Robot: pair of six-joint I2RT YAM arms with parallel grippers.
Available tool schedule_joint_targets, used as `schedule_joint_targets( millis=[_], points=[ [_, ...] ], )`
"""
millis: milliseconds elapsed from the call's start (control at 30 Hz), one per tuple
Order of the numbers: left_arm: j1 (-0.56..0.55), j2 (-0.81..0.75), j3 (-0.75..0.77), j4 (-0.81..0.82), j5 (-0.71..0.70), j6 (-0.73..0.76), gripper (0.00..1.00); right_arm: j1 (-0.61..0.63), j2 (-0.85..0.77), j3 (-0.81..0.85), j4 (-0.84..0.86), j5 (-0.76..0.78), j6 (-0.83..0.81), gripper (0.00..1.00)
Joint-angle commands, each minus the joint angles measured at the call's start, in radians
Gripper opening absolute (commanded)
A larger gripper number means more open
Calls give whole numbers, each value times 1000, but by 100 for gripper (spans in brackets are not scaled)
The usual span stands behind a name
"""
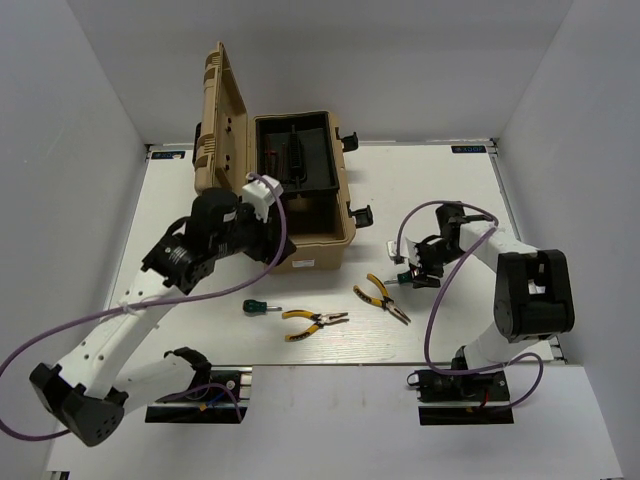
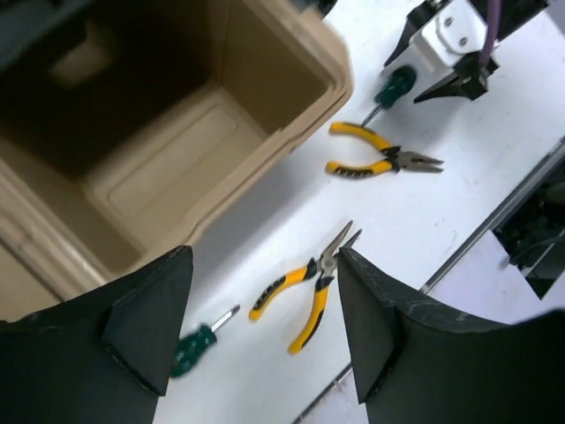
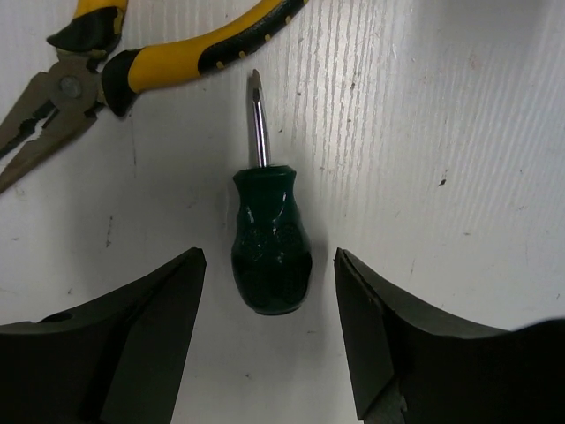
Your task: Sort the tools into containers
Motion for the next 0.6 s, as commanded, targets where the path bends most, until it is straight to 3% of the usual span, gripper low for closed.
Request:
schedule_joint_targets(
  millis=[0,133,200,233,267,400,533,567],
  points=[
    [-6,-49,-67,-35,-93,-67,77,31,22,-20,63,48,6,67],
    [-6,-72,-129,-82,-163,-124,80,55,51,-25,98,92,35,67],
    [-6,-81,-176,-82,-196,-156,80,69,62,-26,98,103,42,58],
    [-6,-81,-190,-82,-196,-173,80,77,62,-26,92,123,40,51],
    [-6,-92,-225,-72,-196,-207,80,80,60,-25,74,129,40,33],
    [-16,-92,-305,-36,-215,-291,81,72,13,-13,-8,148,37,1],
    [-16,-122,-362,-9,-235,-324,82,77,-96,19,-130,117,42,0],
    [-16,-131,-362,2,-247,-324,82,77,-133,59,-237,78,52,0]
  ],
)
